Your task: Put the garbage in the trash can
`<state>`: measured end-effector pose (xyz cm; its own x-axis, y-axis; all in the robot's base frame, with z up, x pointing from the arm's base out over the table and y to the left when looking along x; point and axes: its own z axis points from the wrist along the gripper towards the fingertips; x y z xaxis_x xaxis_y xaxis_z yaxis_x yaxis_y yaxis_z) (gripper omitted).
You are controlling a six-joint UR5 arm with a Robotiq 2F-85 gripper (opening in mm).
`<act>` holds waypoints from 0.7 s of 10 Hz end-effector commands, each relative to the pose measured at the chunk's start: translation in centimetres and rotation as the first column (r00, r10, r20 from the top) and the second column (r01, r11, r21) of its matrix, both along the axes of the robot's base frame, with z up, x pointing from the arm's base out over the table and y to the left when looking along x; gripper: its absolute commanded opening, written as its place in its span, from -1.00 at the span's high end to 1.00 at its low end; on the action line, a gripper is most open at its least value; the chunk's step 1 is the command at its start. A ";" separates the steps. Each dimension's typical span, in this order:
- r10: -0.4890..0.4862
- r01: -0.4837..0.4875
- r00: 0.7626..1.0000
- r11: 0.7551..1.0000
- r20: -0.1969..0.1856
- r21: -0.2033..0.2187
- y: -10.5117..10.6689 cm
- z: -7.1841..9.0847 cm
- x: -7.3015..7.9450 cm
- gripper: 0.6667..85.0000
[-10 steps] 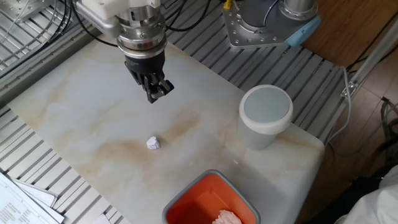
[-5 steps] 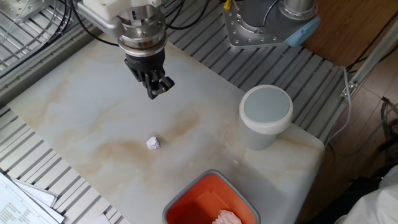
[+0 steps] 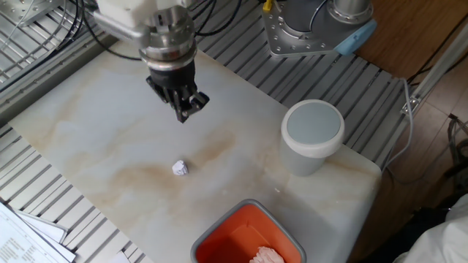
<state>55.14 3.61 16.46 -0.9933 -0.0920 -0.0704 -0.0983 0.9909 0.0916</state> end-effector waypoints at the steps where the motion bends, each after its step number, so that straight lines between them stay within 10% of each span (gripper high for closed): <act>1: 0.057 -0.057 0.998 0.998 0.006 0.008 0.5 -2.9 1.8 -0.44; 6: 0.041 -0.041 0.999 0.999 -0.018 -0.019 0.1 -3.9 1.8 -0.66; 7: 0.028 -0.029 0.999 0.999 -0.023 -0.029 -0.1 -6.1 3.0 -0.65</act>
